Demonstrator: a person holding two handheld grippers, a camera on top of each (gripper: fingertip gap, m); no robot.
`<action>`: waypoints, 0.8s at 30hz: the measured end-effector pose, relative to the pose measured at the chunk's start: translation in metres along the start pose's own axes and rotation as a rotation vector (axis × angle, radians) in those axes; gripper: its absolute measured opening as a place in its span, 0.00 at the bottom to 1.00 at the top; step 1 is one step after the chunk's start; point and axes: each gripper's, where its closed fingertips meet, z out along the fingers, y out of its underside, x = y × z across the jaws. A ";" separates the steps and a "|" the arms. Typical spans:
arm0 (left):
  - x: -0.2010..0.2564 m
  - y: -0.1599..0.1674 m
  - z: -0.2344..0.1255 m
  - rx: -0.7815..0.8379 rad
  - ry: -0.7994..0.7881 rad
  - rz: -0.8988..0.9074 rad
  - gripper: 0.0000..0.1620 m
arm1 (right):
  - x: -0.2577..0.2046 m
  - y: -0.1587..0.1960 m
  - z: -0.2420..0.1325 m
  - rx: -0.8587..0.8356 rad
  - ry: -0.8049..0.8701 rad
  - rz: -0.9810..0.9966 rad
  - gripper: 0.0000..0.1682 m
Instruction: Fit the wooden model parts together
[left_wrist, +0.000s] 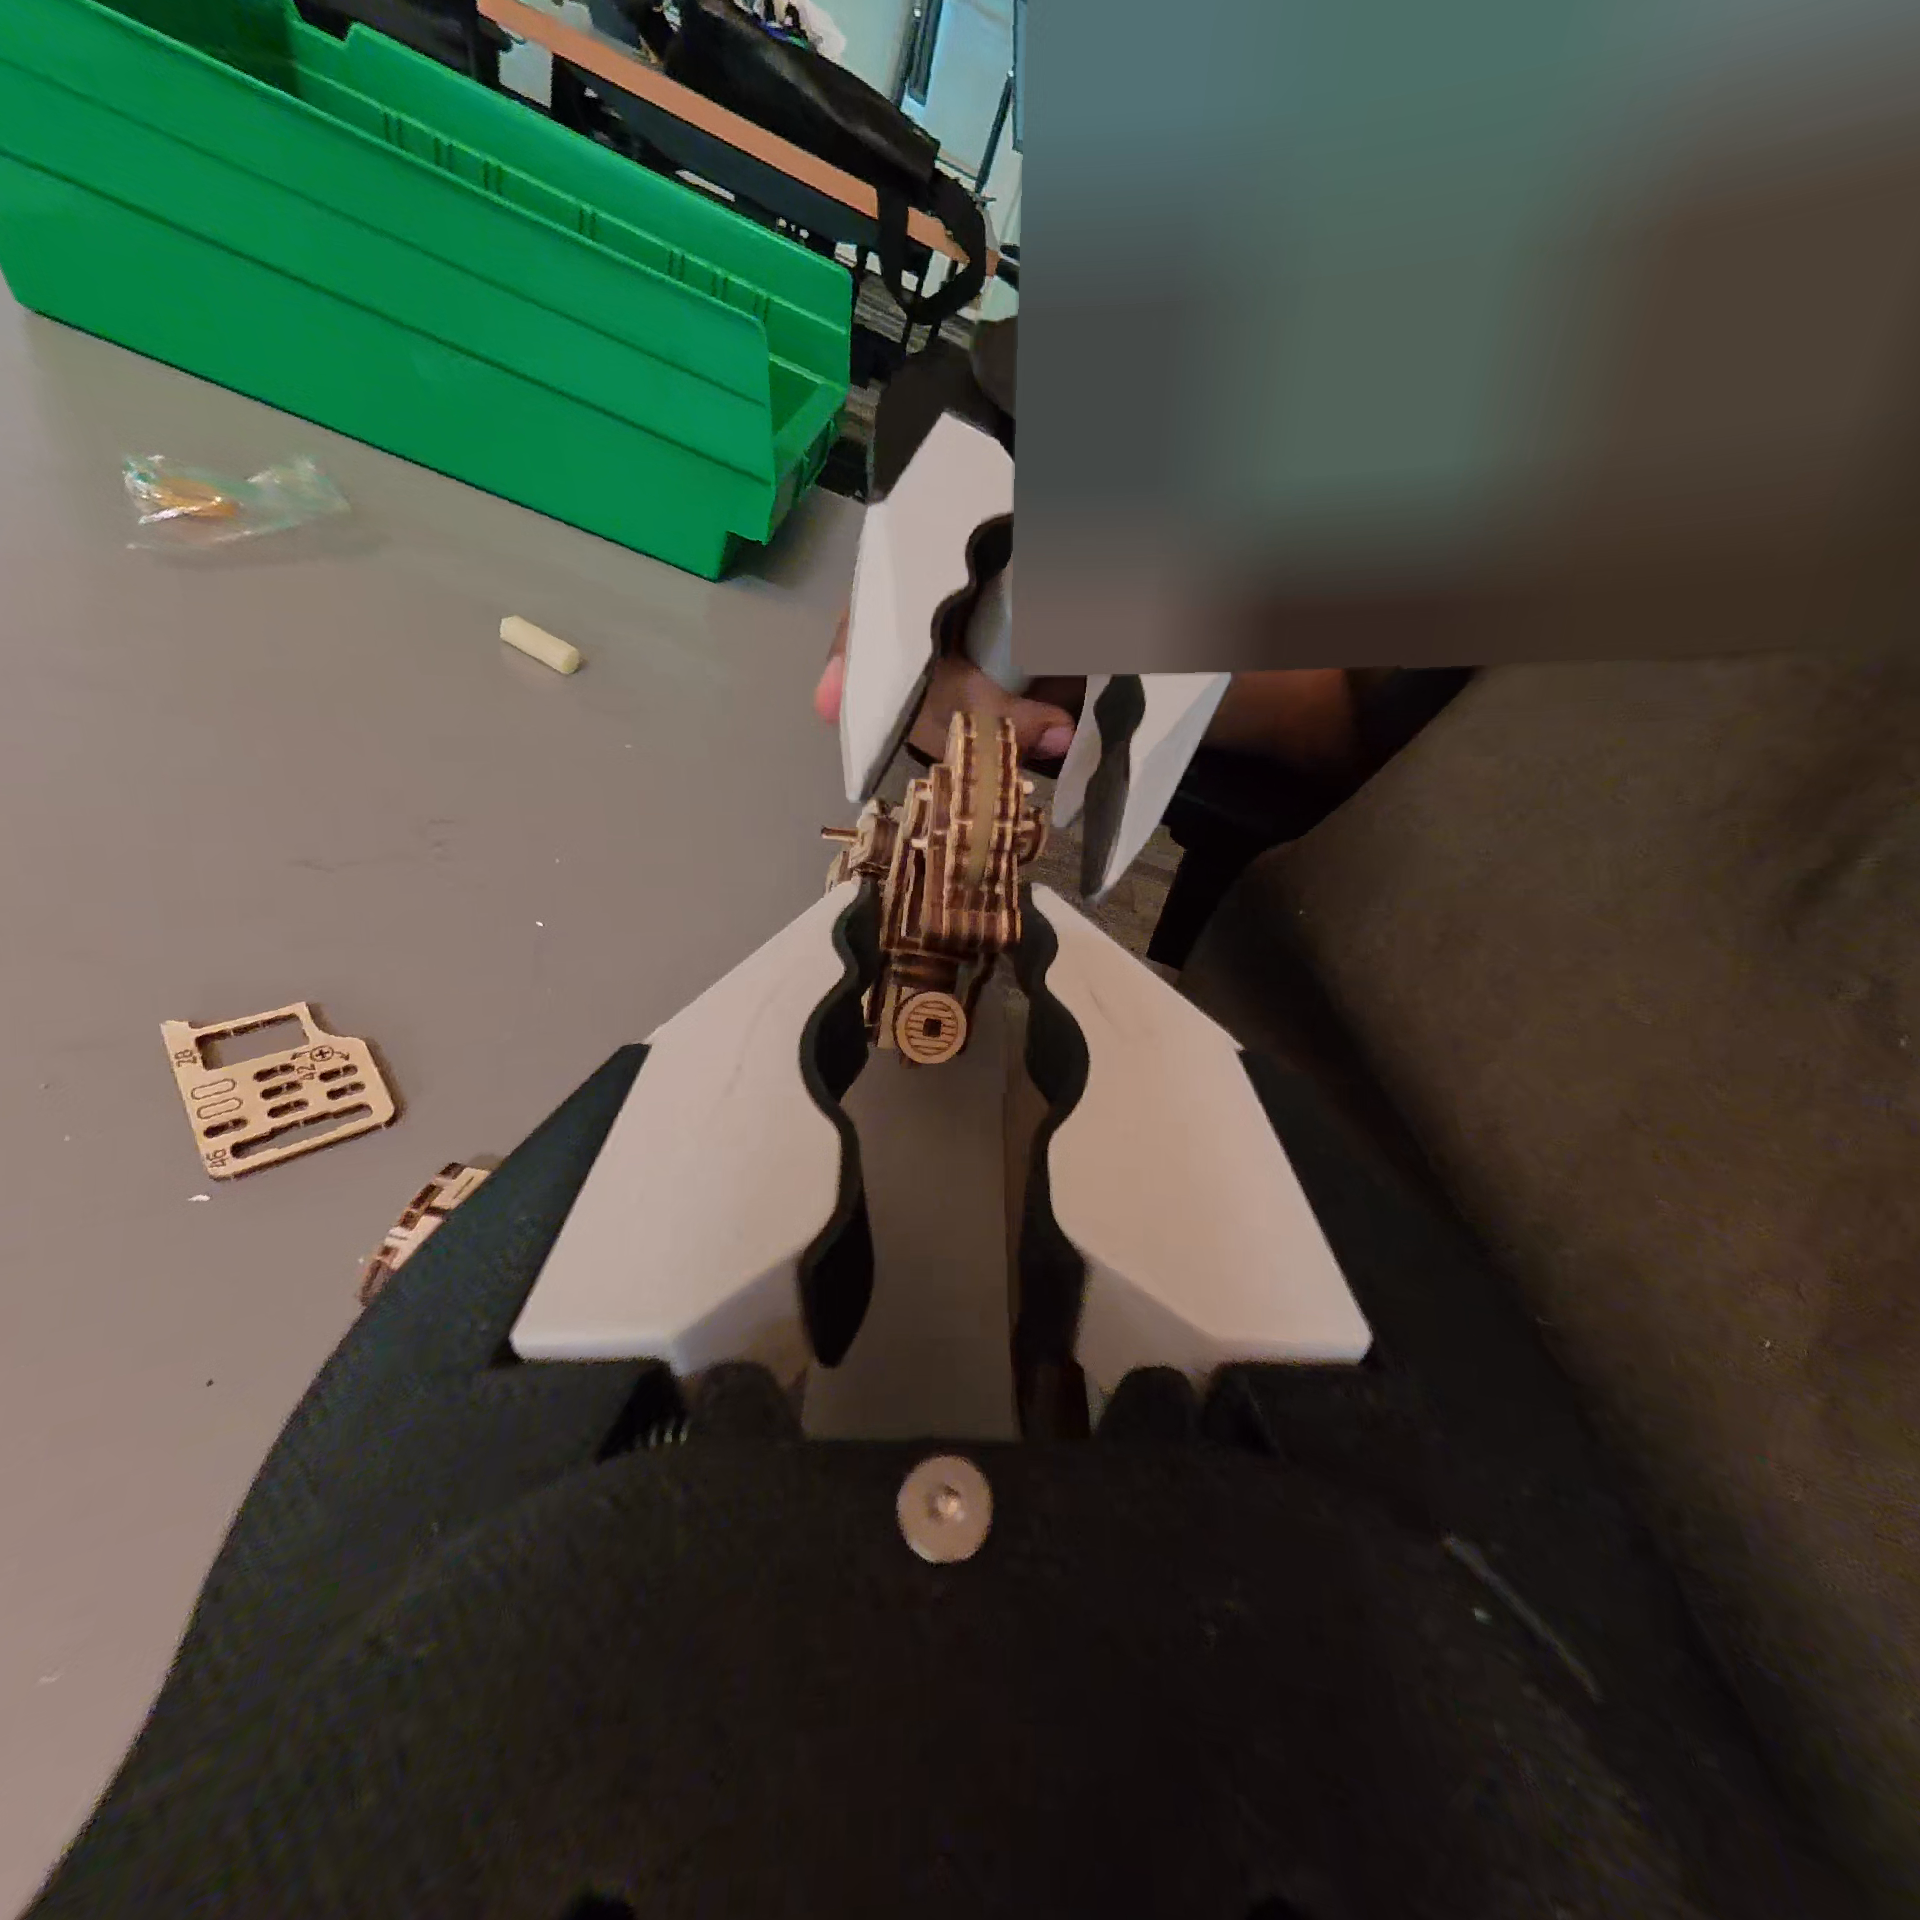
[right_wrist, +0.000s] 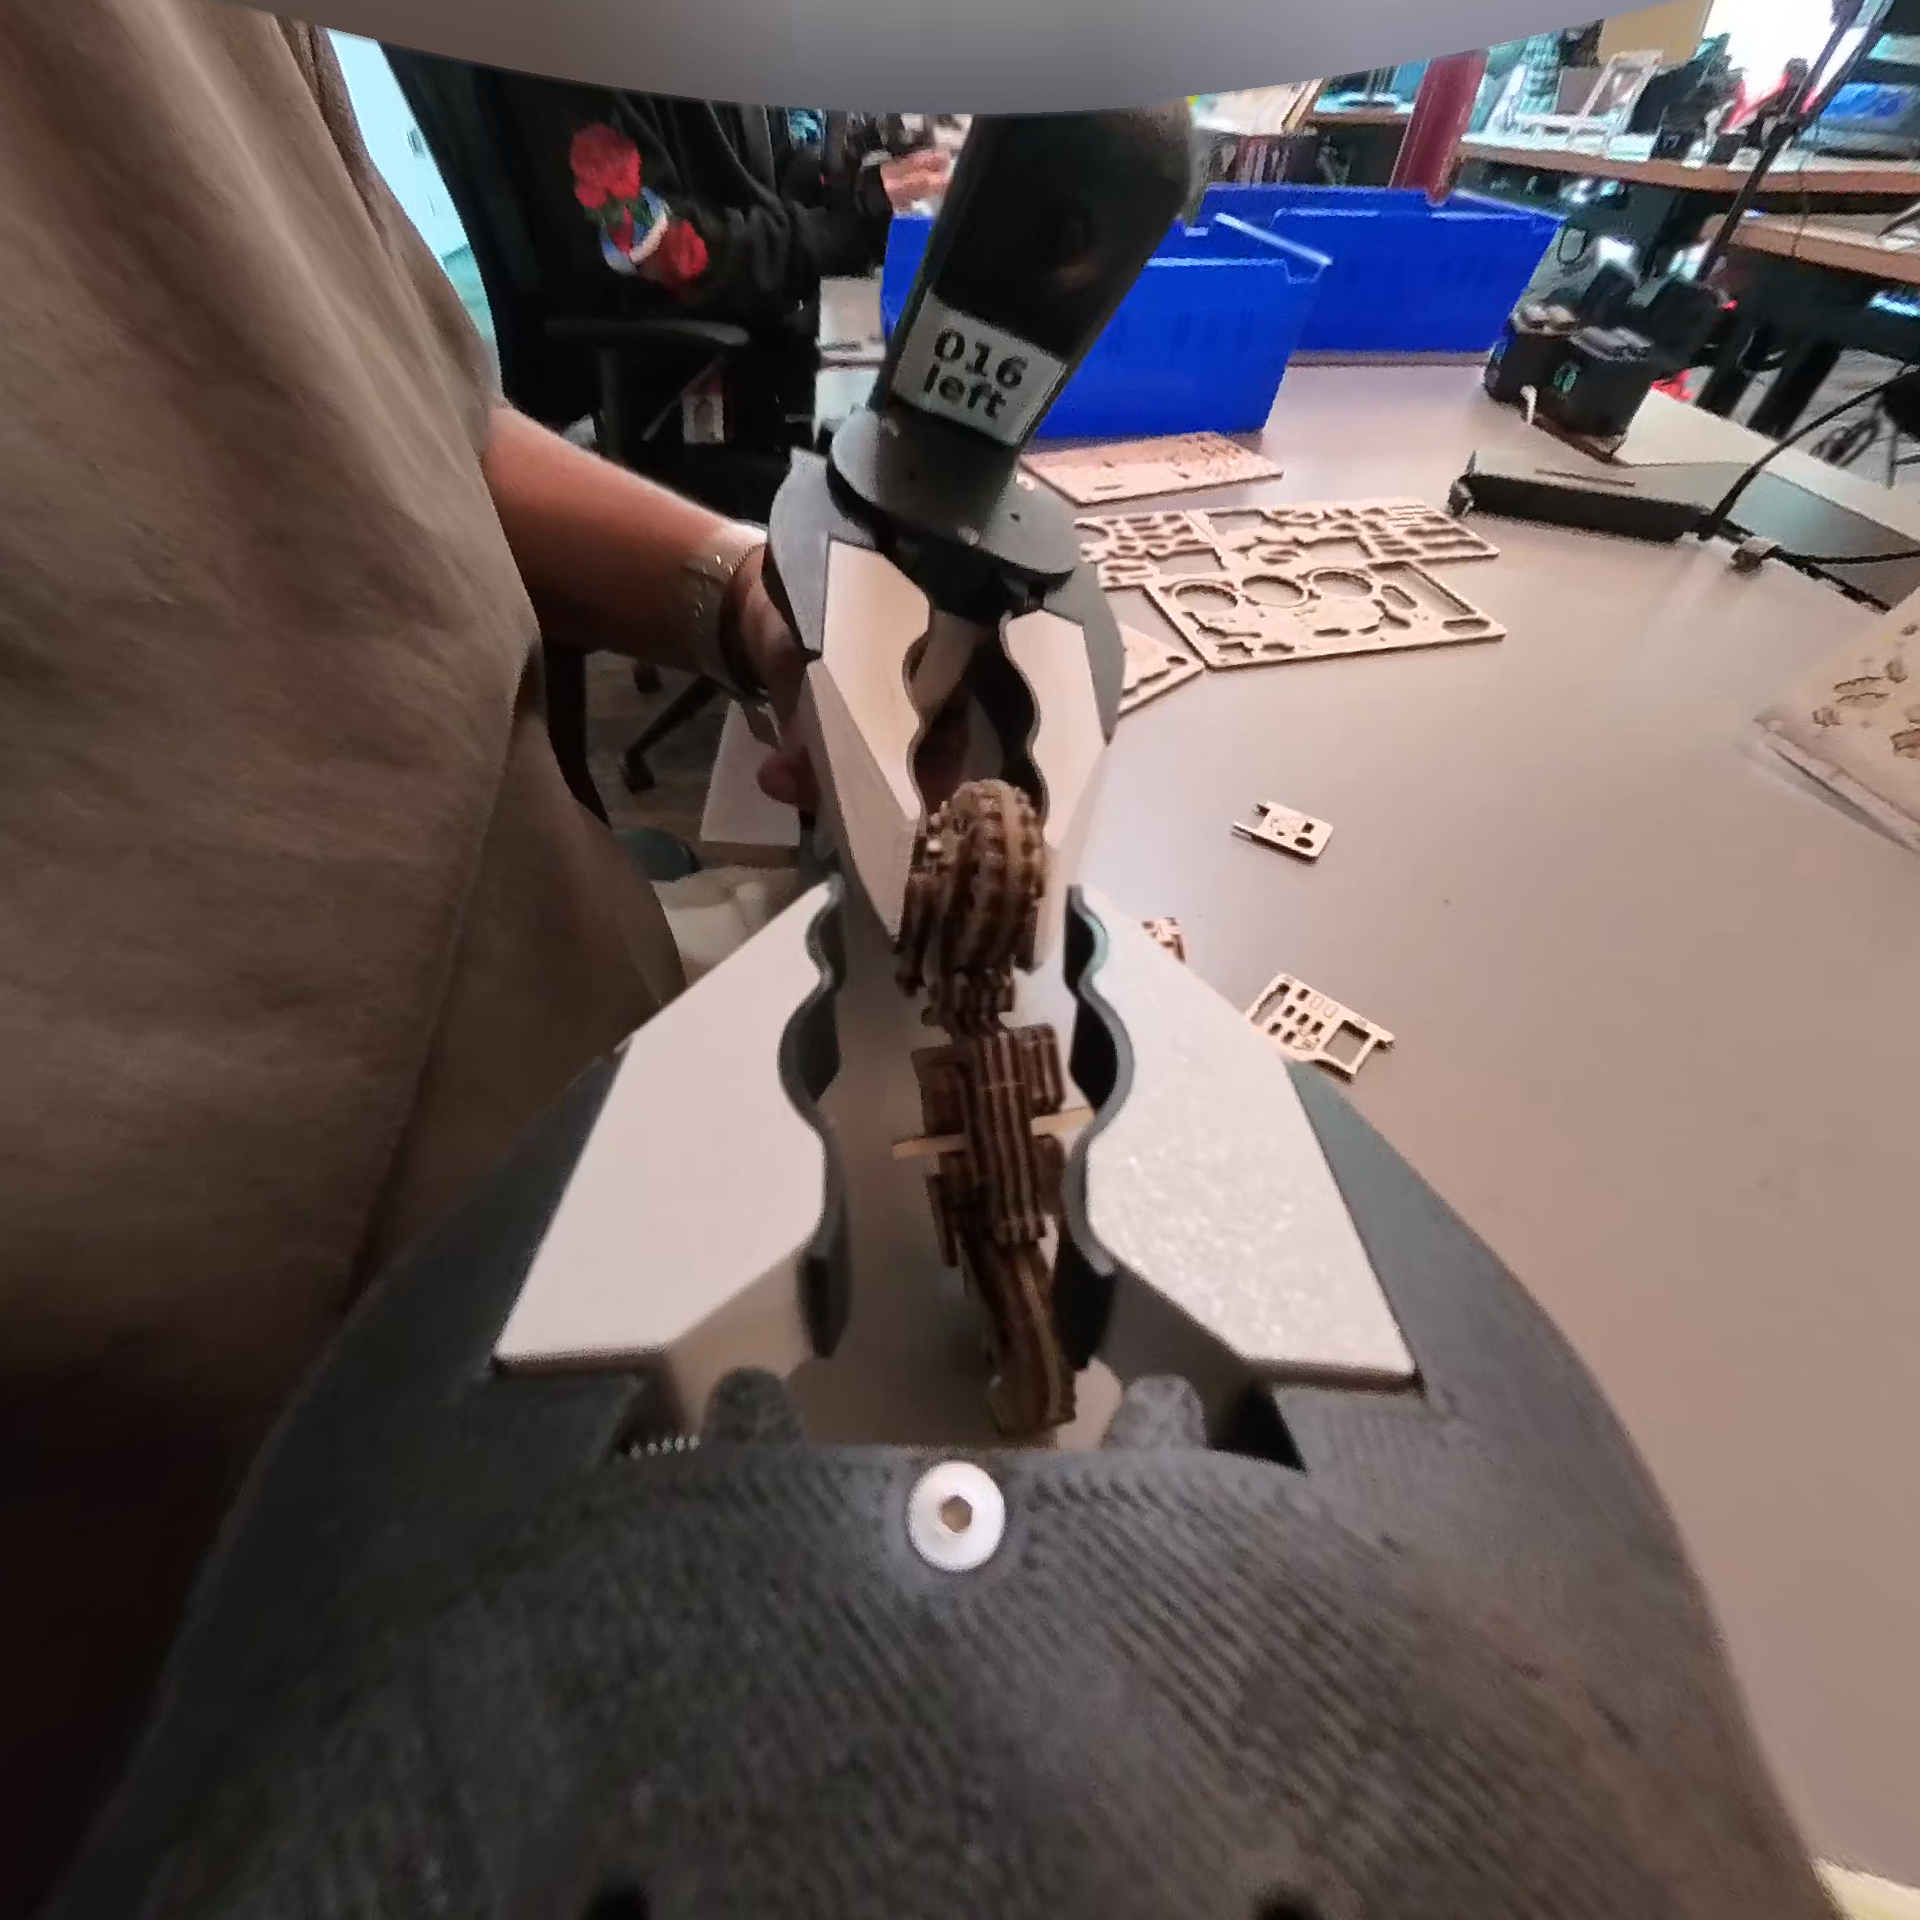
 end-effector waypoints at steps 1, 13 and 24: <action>0.001 0.001 0.000 -0.004 0.006 0.004 0.14 | 0.001 -0.002 -0.002 0.012 -0.003 0.014 0.23; 0.008 0.005 0.003 -0.031 0.037 0.009 0.14 | -0.006 0.001 -0.002 0.008 -0.074 0.049 0.14; 0.006 -0.005 -0.007 0.025 -0.014 0.152 0.15 | -0.002 0.005 -0.006 -0.012 -0.032 0.001 0.13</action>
